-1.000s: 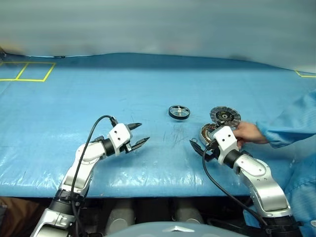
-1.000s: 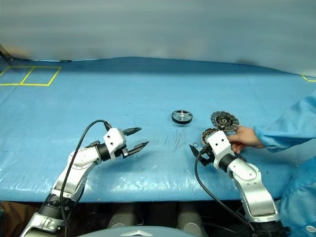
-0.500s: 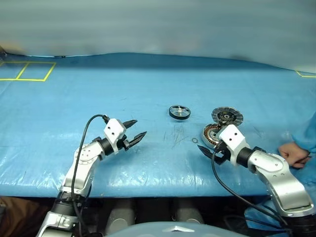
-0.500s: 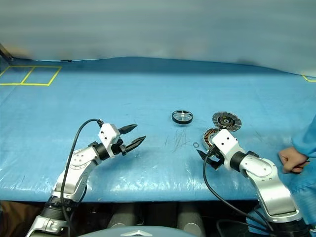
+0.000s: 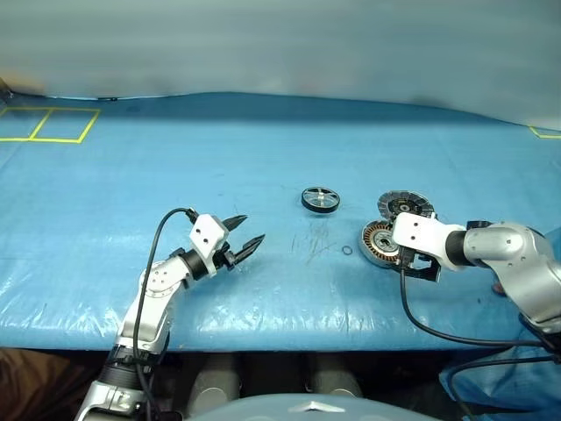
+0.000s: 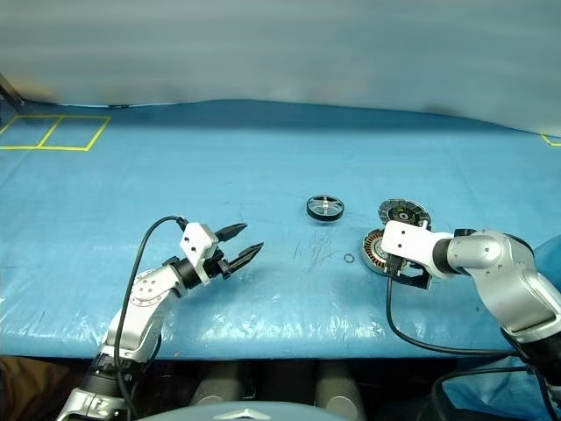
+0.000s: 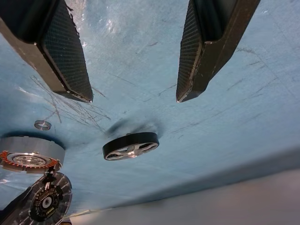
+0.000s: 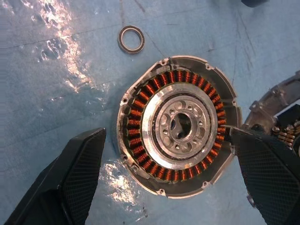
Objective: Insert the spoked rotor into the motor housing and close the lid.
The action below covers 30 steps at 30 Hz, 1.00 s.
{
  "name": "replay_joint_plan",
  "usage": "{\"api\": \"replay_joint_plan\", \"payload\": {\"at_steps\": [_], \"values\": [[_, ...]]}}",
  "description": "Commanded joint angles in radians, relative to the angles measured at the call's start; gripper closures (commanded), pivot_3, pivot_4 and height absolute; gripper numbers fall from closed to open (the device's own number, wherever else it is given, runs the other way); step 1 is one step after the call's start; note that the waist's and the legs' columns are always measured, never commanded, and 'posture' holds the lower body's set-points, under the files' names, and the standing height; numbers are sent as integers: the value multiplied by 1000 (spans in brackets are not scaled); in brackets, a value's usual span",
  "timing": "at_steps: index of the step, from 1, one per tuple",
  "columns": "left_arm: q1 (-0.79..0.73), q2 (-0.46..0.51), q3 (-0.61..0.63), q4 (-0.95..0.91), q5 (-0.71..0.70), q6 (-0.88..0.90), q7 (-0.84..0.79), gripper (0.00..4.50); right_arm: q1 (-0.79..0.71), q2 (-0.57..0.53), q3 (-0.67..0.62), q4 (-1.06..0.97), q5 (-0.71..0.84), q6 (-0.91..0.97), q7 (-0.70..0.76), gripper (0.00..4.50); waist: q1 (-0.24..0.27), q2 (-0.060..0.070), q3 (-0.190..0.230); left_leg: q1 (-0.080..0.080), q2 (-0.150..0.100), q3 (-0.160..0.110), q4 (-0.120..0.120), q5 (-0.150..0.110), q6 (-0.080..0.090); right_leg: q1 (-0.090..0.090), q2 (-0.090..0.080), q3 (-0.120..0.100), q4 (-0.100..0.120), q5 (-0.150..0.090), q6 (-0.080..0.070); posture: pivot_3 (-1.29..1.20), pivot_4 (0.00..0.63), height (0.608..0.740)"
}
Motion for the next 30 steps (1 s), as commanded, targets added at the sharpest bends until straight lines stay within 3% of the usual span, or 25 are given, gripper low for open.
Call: {"api": "replay_joint_plan", "payload": {"at_steps": [1,20,24,28,30], "values": [[7,-10,-2,-44,4,-17,14,1517,-31,-26,29,19,-50,-44,46,0,0,0,0,0,0,0,0,0,0,0,0,0,0,0,0,0,150,740],[23,-12,-8,-89,26,24,52,1517,-88,82,111,177,-123,-112,110,0,0,0,0,1,0,0,1,0,0,1,1,-1,-1,0,0,0,150,740],[31,-12,-4,-90,36,23,64,1486,-90,87,119,189,-137,-127,131,917,1,0,0,1,0,0,2,0,0,2,1,-1,-1,0,0,0,150,740],[42,-9,2,-90,38,18,76,1486,-72,86,119,165,-150,-140,131,2138,4,-2,-1,2,0,-1,2,0,0,2,1,-1,-1,0,0,0,150,740],[43,-6,5,-87,39,16,81,1486,-61,76,119,138,-174,-151,124,2230,5,-2,-1,2,0,-1,2,0,0,2,1,-1,-1,0,0,0,150,740]]}}
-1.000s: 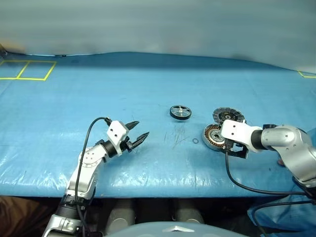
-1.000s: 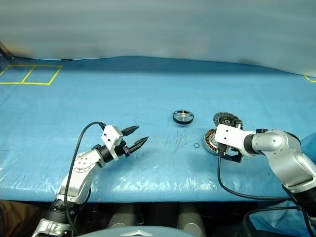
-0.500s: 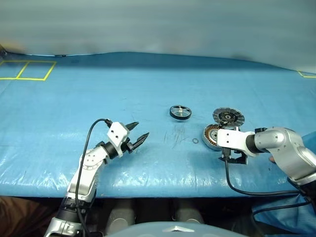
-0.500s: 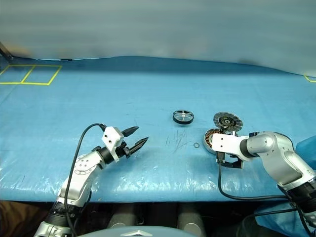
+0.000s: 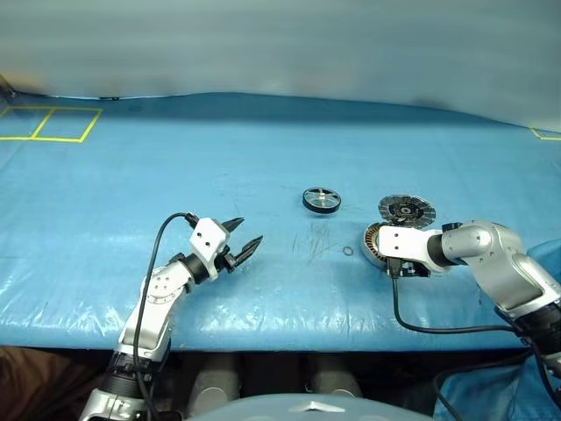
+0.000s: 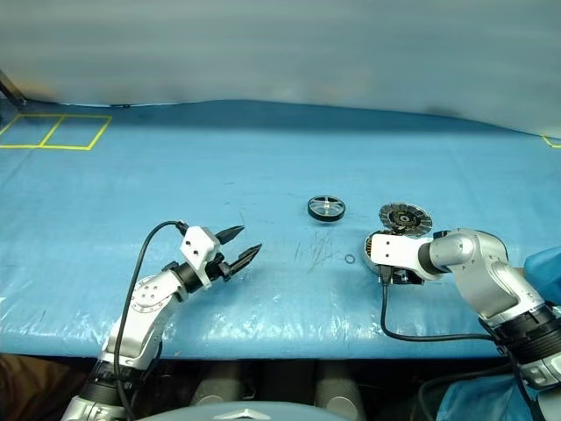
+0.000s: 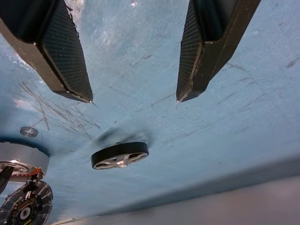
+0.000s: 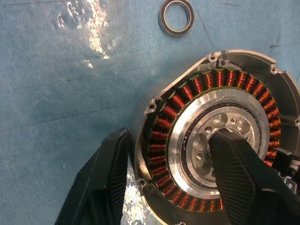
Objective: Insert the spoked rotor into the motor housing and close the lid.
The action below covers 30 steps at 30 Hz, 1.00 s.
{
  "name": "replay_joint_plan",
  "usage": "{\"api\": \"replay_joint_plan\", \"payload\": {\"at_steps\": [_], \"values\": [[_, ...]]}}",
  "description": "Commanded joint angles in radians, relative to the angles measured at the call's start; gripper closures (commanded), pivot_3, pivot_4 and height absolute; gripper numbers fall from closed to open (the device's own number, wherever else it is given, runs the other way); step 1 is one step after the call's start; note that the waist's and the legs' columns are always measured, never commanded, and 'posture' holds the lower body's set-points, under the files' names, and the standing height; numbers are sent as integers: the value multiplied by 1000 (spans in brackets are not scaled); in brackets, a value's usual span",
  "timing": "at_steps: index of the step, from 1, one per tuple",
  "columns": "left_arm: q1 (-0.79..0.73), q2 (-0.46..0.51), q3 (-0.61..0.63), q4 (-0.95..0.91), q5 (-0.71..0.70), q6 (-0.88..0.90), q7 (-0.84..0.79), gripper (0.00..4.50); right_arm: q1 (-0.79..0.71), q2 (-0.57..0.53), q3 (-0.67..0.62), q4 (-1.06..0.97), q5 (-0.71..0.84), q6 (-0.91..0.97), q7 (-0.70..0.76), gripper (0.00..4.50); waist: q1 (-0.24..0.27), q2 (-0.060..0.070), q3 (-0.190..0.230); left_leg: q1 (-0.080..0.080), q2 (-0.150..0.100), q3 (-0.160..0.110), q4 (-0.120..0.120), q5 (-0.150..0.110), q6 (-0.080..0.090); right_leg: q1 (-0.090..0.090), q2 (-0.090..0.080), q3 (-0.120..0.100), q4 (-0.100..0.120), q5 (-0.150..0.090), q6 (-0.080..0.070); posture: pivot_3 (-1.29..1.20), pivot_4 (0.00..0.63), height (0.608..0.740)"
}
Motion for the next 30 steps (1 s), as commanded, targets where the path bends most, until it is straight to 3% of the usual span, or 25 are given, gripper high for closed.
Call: {"api": "replay_joint_plan", "payload": {"at_steps": [1,6,12,21,25,30], "values": [[0,6,7,-45,9,-13,12,1486,30,-12,7,-40,-36,-17,1,2230,2,0,0,0,0,0,0,0,0,0,0,0,0,0,0,0,150,740],[1,16,15,-38,7,-13,12,1486,35,-53,8,-175,-148,-30,-11,2230,5,1,0,-1,0,0,0,0,0,-1,0,0,0,0,0,0,150,740],[6,37,24,-47,-9,2,0,1486,-19,-15,36,-313,-218,-29,1,2230,2,2,1,-2,0,1,-1,0,0,-3,0,0,0,0,1,0,150,740],[43,74,53,-39,-8,-27,-1,1486,-159,217,175,-389,-235,-65,36,2230,-7,1,3,-1,0,0,-1,0,-2,-3,1,0,2,-1,1,0,150,740],[57,82,70,-42,-1,-35,9,1486,-216,350,269,-254,-259,-85,16,2230,-7,0,3,-1,1,0,-1,0,-1,-2,-1,0,1,0,-1,0,150,740],[70,86,77,-55,3,-36,17,1486,-266,435,311,-124,-298,-97,-6,2230,-8,0,4,-1,0,0,0,0,-1,-2,-1,-1,2,0,-1,0,150,740]]}}
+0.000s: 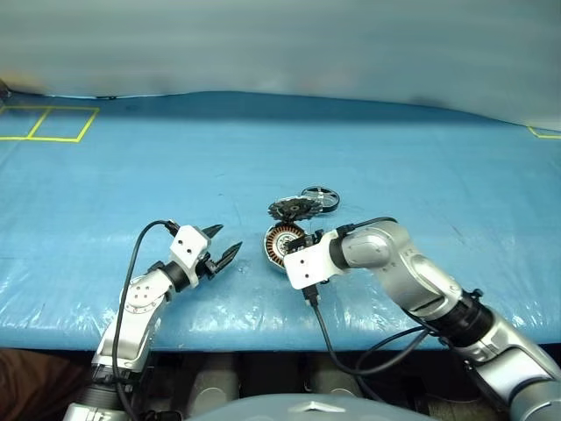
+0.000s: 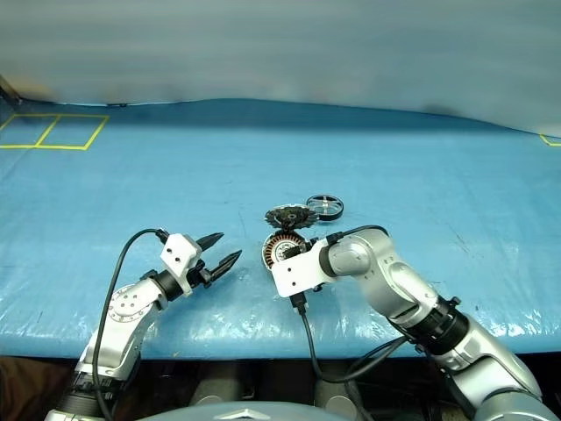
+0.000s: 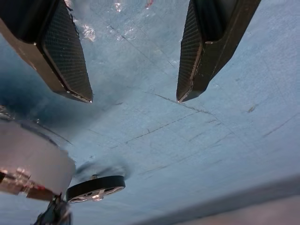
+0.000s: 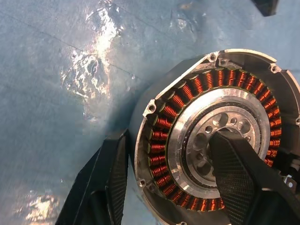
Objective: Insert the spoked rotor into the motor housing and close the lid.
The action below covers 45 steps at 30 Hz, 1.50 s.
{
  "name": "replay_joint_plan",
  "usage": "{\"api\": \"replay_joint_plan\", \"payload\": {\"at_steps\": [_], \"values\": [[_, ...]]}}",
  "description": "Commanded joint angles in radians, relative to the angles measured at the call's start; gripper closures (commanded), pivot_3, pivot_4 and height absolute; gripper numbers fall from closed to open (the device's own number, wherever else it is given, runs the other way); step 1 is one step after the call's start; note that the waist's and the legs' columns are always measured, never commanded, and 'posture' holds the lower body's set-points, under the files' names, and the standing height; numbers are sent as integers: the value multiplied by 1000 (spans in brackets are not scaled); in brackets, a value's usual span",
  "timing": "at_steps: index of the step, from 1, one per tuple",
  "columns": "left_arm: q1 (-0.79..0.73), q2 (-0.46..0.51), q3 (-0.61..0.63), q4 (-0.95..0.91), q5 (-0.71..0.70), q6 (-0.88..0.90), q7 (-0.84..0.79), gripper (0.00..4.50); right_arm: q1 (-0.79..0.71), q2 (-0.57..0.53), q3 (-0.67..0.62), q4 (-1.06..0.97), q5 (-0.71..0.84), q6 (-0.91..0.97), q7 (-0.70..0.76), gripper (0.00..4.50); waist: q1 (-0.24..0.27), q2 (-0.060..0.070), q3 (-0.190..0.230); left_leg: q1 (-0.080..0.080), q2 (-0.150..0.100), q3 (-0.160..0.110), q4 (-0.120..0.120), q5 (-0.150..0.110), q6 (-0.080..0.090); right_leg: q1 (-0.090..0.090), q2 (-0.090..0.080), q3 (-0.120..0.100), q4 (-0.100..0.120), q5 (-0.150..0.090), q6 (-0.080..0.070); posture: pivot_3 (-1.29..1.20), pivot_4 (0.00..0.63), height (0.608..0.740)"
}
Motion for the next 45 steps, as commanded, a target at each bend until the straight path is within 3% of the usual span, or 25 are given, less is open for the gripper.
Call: {"api": "replay_joint_plan", "payload": {"at_steps": [1,7,12,18,23,26,30,35,45], "values": [[6,6,16,-51,4,-21,8,1486,-51,35,-16,24,-23,-16,-27,2230,-2,0,0,0,0,0,0,0,0,0,0,0,0,0,0,0,150,740],[8,7,16,-46,9,-23,13,1486,-53,72,-11,49,-24,-2,-23,2230,-3,0,0,1,0,0,-1,1,-1,0,2,-1,1,0,-1,0,150,740],[-13,-7,-9,-21,15,-25,2,1486,-2,113,-79,-42,61,68,-30,632,-2,0,0,1,0,0,-1,1,-2,0,2,-1,2,-1,-1,0,150,740],[-63,-31,-44,12,20,-25,-21,1486,90,184,-223,-206,215,222,-73,632,1,0,0,1,0,-3,-1,1,-2,1,1,-2,2,-1,-1,0,150,740],[-73,-39,-55,25,14,-36,-40,1486,261,152,-400,-343,285,339,-164,632,3,0,0,1,0,-3,-1,1,-2,1,1,-3,1,-1,-2,0,150,740],[-67,-35,-50,27,-2,-44,-65,1486,389,119,-509,-356,292,360,-243,632,4,0,0,0,0,-3,-2,1,-2,1,0,-3,1,-1,-2,0,150,740],[-57,-24,-37,32,-41,-54,-122,1486,517,164,-637,-315,368,337,-338,632,-3,0,0,1,1,-2,-2,1,-2,0,1,-2,2,-1,-2,0,150,740],[-57,-25,-29,63,-52,-82,-145,1486,544,234,-696,-185,426,280,-446,632,-5,0,0,2,3,-2,-2,1,-3,0,1,-2,2,-3,1,0,150,740],[-55,-38,-30,70,-68,-94,-156,1486,517,283,-717,-34,546,256,-514,632,-2,0,0,1,5,-2,-2,1,-3,0,1,-2,1,-1,-2,0,150,740]]}}
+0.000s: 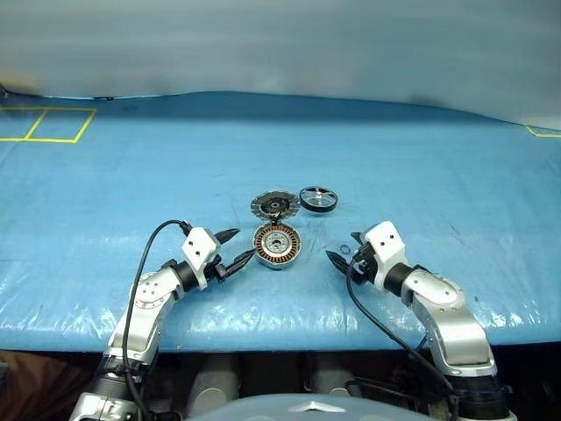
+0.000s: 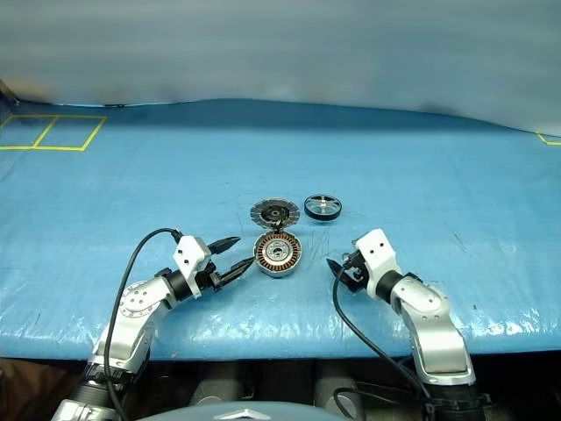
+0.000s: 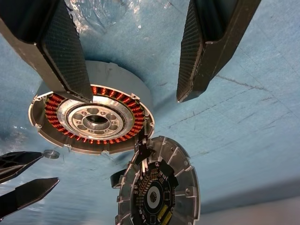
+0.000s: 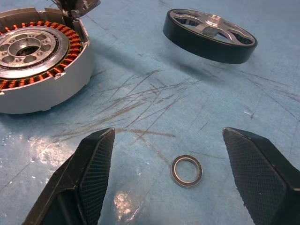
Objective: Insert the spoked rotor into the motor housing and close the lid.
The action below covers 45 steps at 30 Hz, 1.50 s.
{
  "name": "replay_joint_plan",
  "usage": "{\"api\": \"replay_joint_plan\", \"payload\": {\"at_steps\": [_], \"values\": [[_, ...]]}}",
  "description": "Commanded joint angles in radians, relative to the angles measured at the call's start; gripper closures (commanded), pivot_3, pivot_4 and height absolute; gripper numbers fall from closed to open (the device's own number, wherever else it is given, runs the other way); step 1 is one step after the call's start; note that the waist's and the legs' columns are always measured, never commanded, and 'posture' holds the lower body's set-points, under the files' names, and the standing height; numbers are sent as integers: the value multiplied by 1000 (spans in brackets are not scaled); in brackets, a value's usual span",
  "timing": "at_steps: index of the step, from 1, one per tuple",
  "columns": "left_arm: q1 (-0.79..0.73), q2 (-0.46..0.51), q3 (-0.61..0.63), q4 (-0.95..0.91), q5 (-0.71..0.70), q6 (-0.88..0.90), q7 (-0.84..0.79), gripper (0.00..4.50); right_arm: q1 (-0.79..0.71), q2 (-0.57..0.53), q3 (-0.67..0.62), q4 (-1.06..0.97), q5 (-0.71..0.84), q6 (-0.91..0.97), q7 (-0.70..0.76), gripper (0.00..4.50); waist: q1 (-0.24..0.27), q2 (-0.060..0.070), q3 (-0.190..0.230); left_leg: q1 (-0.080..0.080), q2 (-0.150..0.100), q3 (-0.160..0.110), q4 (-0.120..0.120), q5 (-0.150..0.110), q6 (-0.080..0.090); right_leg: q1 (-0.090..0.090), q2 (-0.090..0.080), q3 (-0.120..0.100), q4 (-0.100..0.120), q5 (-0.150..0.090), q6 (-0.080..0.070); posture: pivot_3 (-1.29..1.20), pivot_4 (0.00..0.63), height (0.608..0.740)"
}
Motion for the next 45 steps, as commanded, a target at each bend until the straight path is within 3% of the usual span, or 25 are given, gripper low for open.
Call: {"api": "replay_joint_plan", "payload": {"at_steps": [1,4,7,15,24,31,45], "values": [[1,-9,12,-23,-28,-21,-10,1486,-12,15,-30,45,45,-14,-36,632,0,0,0,0,0,0,0,0,0,0,0,0,0,0,0,0,150,740],[9,-15,15,-26,-42,-39,-22,1486,-8,-6,-27,63,58,7,-40,632,0,0,0,0,0,0,0,0,0,0,0,0,0,-1,2,0,150,740],[25,-17,16,-30,-46,-55,-29,1486,1,-26,-26,79,68,16,-42,1222,0,0,0,0,0,0,0,0,0,0,0,0,0,-1,2,0,150,740],[38,-15,14,-20,-52,-92,-37,1486,23,-43,-5,87,78,2,-59,3733,0,0,0,0,1,0,0,0,0,0,0,0,0,-2,3,0,150,740],[38,-8,18,5,-59,-120,-72,1486,42,-64,18,2,110,-12,-35,3736,0,0,0,0,2,0,-1,0,0,0,0,0,-1,-2,2,0,150,740],[52,0,29,32,-61,-171,-105,1486,-7,-106,174,-210,162,20,57,3736,-3,1,1,0,3,1,-1,0,0,-1,1,0,0,-2,2,0,150,740],[58,-9,30,60,-46,-210,-91,1486,-208,-33,368,-80,67,17,-26,3736,1,0,0,-3,3,2,-1,0,0,-10,1,0,0,1,-2,0,150,740]]}}
